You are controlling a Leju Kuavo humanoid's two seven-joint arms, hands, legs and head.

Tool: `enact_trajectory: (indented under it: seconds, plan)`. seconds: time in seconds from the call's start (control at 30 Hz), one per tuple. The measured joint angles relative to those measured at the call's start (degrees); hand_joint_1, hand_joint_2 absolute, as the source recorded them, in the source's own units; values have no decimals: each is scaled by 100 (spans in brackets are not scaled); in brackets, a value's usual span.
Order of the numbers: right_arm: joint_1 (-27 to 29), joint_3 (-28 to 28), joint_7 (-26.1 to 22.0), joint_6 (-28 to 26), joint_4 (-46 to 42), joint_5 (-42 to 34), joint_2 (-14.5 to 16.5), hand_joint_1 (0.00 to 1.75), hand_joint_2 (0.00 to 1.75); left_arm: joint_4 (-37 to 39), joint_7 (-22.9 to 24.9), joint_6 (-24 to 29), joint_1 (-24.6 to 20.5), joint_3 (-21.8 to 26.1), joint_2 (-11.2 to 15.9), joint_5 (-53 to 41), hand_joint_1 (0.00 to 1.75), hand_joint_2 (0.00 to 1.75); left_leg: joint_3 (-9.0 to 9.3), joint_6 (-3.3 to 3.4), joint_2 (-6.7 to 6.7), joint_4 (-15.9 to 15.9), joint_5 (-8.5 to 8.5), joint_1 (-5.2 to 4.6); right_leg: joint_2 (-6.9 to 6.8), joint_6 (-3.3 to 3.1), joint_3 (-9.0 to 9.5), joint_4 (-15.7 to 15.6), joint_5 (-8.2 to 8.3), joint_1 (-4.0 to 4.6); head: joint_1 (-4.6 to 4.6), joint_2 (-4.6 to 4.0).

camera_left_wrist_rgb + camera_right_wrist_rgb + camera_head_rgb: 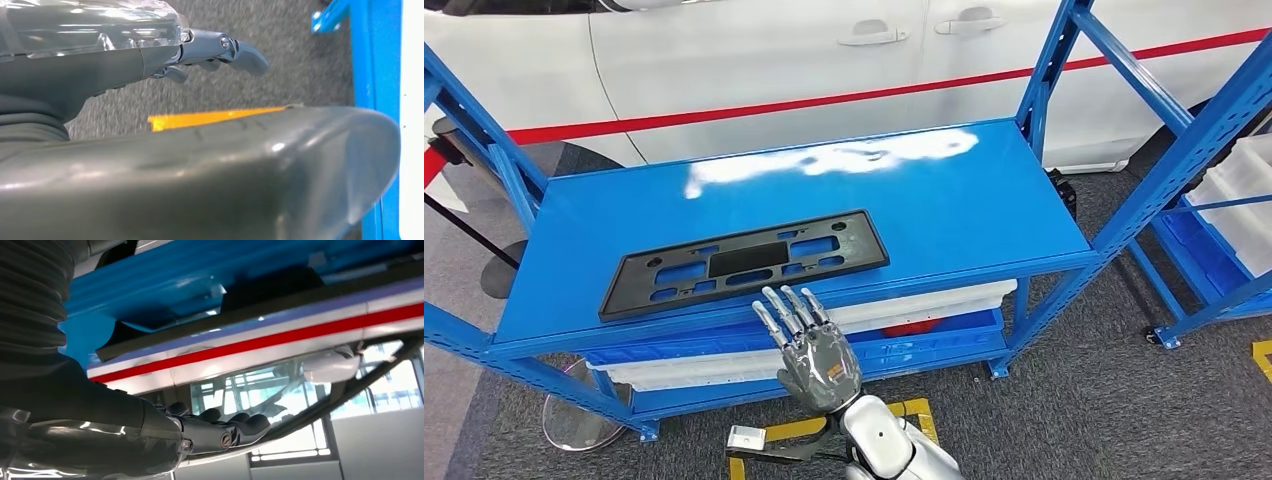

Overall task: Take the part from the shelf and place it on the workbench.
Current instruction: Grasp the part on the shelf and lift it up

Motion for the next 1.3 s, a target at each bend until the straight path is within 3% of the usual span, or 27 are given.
enact_trajectory:
  seconds: [0.03, 0.1, 0.13, 0.2, 0.27, 0.33, 0.43, 0.47, 0.5, 0.53, 0.6, 0.67, 0.73, 0.83, 0.9, 0.97, 1.0, 1.03, 1.1, 1.17, 1.3]
  plan:
    - [-72, 23, 94, -42, 180, 173, 73, 0, 175, 6, 35, -150, -1, 14, 3, -39, 0, 0, 69, -16, 1, -183, 169, 19, 8, 11, 9, 9, -10, -6, 0, 0]
    - [-190, 55, 218, -120, 452, 443, 201, 0, 175, 11, 85, -377, -10, 28, 14, -97, 0, 0, 422, -33, 3, -957, 582, 46, 24, 62, 30, 46, -49, -12, 0, 0]
    - [-241, 60, 239, -142, 548, 498, 254, 0, 175, 14, 96, -427, -18, 32, 19, -110, 0, 0, 579, -7, -3, -1291, 696, 45, 31, 96, 30, 73, -72, -7, -1, 0]
    - [-325, 67, 255, -155, 716, 528, 335, 0, 175, 24, 112, -472, -25, 44, 22, -118, 0, 0, 698, 79, -16, -1560, 713, 25, 36, 164, 20, 98, -96, 12, 0, 0]
    - [-366, 69, 254, -159, 829, 530, 382, 0, 175, 30, 123, -484, -16, 54, 22, -124, 0, 0, 700, 181, -20, -1580, 713, 17, 36, 226, 20, 96, -110, 1, -1, 0]
    - [-403, 69, 228, -163, 923, 532, 415, 0, 175, 32, 130, -484, -13, 56, 22, -130, 0, 0, 725, 262, -16, -1607, 717, 20, 27, 281, -62, 297, -241, -15, -2, -1]
    - [-472, 66, 151, -170, 1059, 523, 438, 0, 175, 34, 136, -483, -29, 60, 23, -135, 0, 0, 752, 342, -6, -1616, 694, 5, 17, 310, -622, 1346, -682, -9, 1, 0]
    - [-477, 62, 130, -171, 1100, 522, 440, 0, 175, 34, 138, -482, -31, 61, 24, -137, 0, 0, 765, 358, -6, -1615, 682, -7, 17, 305, -810, 1651, -745, -5, 0, 0]
    - [-474, 54, 111, -172, 1135, 523, 440, 0, 175, 34, 143, -482, -28, 63, 25, -140, 0, 0, 785, 369, -10, -1615, 666, -20, 17, 289, -911, 1767, -699, 1, 0, 0]
    - [-472, 43, 96, -172, 1163, 524, 441, 0, 175, 35, 148, -482, -24, 65, 25, -145, 0, 0, 815, 375, -15, -1615, 645, -35, 18, 260, -899, 1655, -539, 12, 0, 0]
    - [-480, 14, 78, -173, 1197, 526, 444, 0, 175, 40, 155, -482, -19, 67, 21, -157, 0, 0, 892, 371, -25, -1619, 593, -59, 16, 151, -613, 921, -72, 60, 1, 0]
    - [-492, -29, 67, -176, 1217, 527, 454, 0, 175, 52, 164, -483, -27, 68, 16, -173, 0, 0, 932, 336, -28, -1617, 539, -84, 8, 55, -345, 291, 160, 112, -9, 0]
    - [-498, -86, 46, -179, 1229, 522, 463, 0, 175, 60, 178, -484, -35, 70, 16, -189, 0, 0, 940, 276, -21, -1634, 510, -85, 13, 20, -284, 146, 139, 141, -19, 0]
    - [-502, -210, -22, -188, 1233, 494, 482, 0, 175, 61, 185, -483, -42, 73, 30, -208, 0, 0, 937, 185, -2, -1539, 410, -81, 27, -23, -186, 29, 144, 86, -28, 0]
    - [-508, -307, -68, -196, 1234, 482, 501, 0, 175, 61, 187, -482, -45, 82, 37, -215, 0, 0, 670, 132, -2, -984, 140, -57, 14, -56, -106, -27, 124, 59, -37, 0]
    - [-497, -406, -101, -200, 1235, 478, 509, 0, 175, 61, 193, -481, -37, 100, 39, -221, 0, 0, 239, 80, -2, -243, -111, -23, 8, -73, -66, -23, 79, 57, -40, 0]
    - [-486, -457, -113, -200, 1235, 479, 510, 0, 175, 62, 196, -480, -28, 109, 42, -226, 0, 0, 108, 58, -2, -72, -94, -6, 14, -69, -41, -18, 53, 55, -40, 0]
    - [-476, -508, -120, -200, 1235, 484, 510, 0, 175, 62, 201, -480, -21, 119, 47, -231, 0, 0, 83, 40, -1, -123, 44, 10, 22, -59, -9, -10, 24, 50, -41, 0]
    - [-467, -604, -128, -200, 1230, 504, 518, 0, 175, 61, 205, -480, -18, 138, 63, -242, 0, 0, 318, 20, 3, -793, 537, 40, 38, -18, 72, 19, -52, 37, -41, 0]
    - [-468, -681, -129, -202, 1217, 522, 530, 0, 175, 62, 210, -482, -28, 152, 73, -260, 0, 0, 577, 44, -2, -1409, 800, 32, 49, 46, 104, 66, -125, 49, -43, -1]
    - [-462, -783, -131, -207, 1199, 528, 544, 0, 175, 65, 214, -490, -30, 160, 81, -289, 0, 0, 652, 204, -20, -1580, 764, 10, 51, 171, 90, 104, -189, 52, -33, 0]
